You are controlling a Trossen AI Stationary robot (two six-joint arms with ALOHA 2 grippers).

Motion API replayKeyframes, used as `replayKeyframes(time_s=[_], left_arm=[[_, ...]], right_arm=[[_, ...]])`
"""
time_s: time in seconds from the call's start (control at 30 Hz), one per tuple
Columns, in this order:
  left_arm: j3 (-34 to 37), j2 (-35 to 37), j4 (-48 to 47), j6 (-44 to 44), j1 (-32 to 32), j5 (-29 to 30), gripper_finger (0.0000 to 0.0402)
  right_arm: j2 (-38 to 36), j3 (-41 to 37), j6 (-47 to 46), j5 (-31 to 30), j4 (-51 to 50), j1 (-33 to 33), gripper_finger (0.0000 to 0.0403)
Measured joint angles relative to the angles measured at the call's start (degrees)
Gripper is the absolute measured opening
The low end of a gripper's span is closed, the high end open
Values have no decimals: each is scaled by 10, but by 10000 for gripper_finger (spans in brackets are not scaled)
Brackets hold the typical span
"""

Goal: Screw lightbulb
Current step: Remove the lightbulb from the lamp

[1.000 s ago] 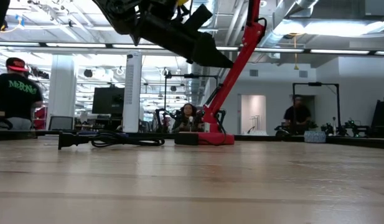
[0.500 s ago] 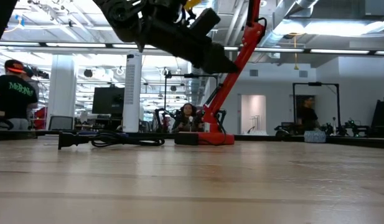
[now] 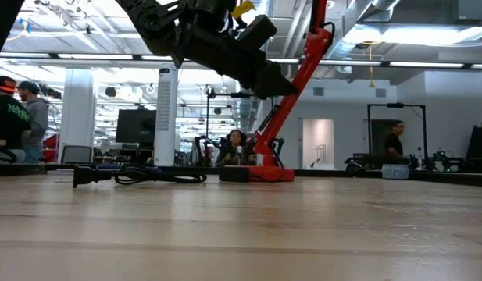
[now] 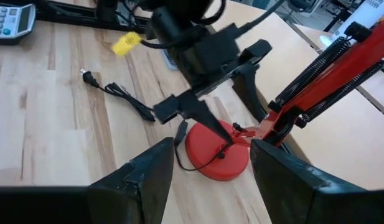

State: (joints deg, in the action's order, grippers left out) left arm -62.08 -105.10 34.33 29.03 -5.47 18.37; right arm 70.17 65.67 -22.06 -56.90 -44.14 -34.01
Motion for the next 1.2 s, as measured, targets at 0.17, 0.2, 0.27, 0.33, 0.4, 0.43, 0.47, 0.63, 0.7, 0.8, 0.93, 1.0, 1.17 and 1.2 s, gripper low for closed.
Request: replayKeyframes(time_s=[0.17,0.2,0.27,0.33,0.4,0.43,0.47,0.63,0.7,0.8,0.93,1.0,1.17,1.2], left_arm=[[0,0,-7,-17,2,-26,238],[0,0,-11,-17,2,-27,238],[0,0,-2,-14,2,-27,238],[0,0,17,-9,-2,-28,238],[0,0,26,-5,-6,-38,238],[0,0,24,-3,-11,-53,238],[-3,0,16,-5,-15,-71,238],[-51,0,-82,-55,-43,-193,238],[-70,0,-122,-54,-53,-206,238],[-92,0,-169,-37,-69,-246,238],[-125,0,-217,-36,-96,-320,238],[-132,0,-234,-35,-106,-336,238],[-133,0,-246,-18,-127,-425,238],[-133,0,-246,-16,-130,-444,238]], right_arm=[[0,0,0,0,0,5,224],[0,0,0,0,0,5,224],[0,0,0,0,0,4,224],[0,0,-1,0,0,4,224],[0,0,-1,0,0,4,224],[0,0,-1,0,0,4,224],[0,0,-1,0,0,4,224],[0,0,-1,0,0,4,224],[0,0,-1,0,-2,4,224],[0,0,-1,0,-2,4,224],[0,0,0,0,-2,4,224],[0,0,0,0,-2,4,224],[0,0,0,0,-2,4,224],[0,0,0,0,-2,4,224]])
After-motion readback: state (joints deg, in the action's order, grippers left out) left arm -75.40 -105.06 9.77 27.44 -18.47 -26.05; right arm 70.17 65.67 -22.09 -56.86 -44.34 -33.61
